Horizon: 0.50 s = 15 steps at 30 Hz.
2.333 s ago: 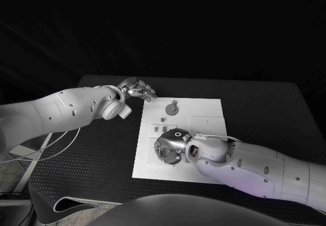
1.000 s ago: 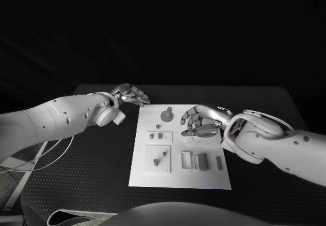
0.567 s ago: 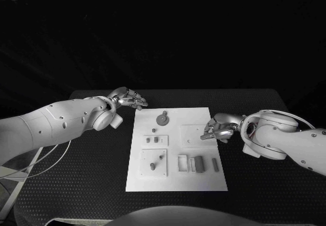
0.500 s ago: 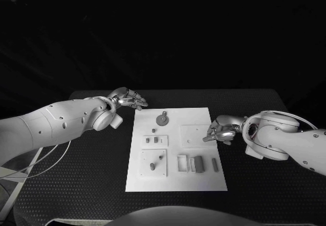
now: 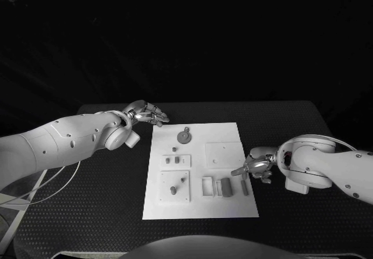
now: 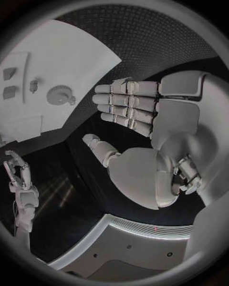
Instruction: Assemble the parts on the task board
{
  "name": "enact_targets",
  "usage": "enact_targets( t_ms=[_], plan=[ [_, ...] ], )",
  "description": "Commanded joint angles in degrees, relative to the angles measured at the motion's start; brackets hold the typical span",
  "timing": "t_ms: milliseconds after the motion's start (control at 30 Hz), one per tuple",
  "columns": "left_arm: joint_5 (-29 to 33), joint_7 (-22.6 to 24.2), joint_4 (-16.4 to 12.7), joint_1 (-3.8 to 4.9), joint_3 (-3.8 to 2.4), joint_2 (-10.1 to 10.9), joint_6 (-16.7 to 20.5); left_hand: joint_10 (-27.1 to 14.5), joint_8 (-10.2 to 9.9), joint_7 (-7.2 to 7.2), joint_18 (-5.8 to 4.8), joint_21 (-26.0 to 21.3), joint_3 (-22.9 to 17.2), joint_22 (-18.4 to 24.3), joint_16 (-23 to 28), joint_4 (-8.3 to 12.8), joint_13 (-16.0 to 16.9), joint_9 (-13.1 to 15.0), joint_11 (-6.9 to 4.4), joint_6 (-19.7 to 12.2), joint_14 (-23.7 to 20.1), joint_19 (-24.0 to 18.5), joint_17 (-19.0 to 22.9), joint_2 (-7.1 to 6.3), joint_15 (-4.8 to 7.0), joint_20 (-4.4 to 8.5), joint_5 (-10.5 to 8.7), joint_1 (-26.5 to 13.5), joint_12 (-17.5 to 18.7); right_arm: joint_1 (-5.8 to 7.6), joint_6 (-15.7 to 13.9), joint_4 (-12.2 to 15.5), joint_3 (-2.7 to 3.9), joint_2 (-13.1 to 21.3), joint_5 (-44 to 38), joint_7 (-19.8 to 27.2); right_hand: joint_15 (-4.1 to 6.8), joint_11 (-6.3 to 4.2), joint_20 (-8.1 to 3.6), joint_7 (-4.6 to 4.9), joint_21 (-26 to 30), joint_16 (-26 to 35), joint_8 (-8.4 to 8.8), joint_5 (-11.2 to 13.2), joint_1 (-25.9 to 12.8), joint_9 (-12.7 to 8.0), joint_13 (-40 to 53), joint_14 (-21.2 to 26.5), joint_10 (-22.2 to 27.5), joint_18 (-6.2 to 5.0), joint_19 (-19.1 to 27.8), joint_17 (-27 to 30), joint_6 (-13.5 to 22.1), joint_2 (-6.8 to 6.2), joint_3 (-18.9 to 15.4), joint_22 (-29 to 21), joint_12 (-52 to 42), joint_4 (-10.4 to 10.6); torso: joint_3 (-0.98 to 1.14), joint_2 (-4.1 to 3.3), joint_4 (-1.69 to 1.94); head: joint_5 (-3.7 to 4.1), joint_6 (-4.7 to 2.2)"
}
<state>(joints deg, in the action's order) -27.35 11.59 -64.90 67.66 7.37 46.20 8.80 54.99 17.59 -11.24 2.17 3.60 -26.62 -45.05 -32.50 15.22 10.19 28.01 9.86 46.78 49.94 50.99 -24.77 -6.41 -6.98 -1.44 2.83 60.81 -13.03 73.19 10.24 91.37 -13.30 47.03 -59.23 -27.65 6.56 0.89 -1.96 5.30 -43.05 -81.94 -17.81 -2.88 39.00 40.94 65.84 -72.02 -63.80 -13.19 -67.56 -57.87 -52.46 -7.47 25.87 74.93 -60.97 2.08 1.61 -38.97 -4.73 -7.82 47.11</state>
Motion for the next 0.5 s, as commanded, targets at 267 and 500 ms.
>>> enact_targets(
  t_ms=[267,500],
  plan=[
    [0.41,1.05,-0.08,0.02,-0.03,-0.15,-1.48,-0.33,0.17,0.20,-1.03,0.28,0.38,0.08,0.36,-0.14,-0.10,-0.08,0.05,-0.02,-0.09,-0.47,-0.17,-0.04,-0.30,-0.13,0.01,-0.56,-0.39,-1.21,0.79,-0.91,-0.31,-2.45,-1.81,-1.64,0.74,-2.08,-0.81,-0.11,-1.02,-0.89,-0.03,0.08,-0.21,0.49,0.25,-1.35,1.88,-1.81,0.15,-1.17,-2.61,0.01,-0.52,1.43,-0.95,0.62,-0.01,-0.15,0.16,0.03,0.54],
    [0.41,1.07,-0.11,0.02,-0.03,-0.19,-1.66,-0.35,0.16,0.20,-1.03,0.29,0.40,0.09,0.38,-0.15,-0.11,-0.09,0.05,-0.04,-0.09,-0.48,-0.21,-0.05,-0.31,-0.14,0.00,-0.60,-0.40,-1.61,0.69,-2.02,-0.49,-3.96,-3.00,-1.79,0.77,-2.11,-0.96,-0.13,-1.42,-1.18,0.06,0.07,0.35,0.71,0.33,-1.52,1.88,-1.81,0.18,-1.50,-2.60,0.33,-0.60,1.43,-1.24,0.46,-0.10,-0.06,0.11,0.10,0.86]
  ],
)
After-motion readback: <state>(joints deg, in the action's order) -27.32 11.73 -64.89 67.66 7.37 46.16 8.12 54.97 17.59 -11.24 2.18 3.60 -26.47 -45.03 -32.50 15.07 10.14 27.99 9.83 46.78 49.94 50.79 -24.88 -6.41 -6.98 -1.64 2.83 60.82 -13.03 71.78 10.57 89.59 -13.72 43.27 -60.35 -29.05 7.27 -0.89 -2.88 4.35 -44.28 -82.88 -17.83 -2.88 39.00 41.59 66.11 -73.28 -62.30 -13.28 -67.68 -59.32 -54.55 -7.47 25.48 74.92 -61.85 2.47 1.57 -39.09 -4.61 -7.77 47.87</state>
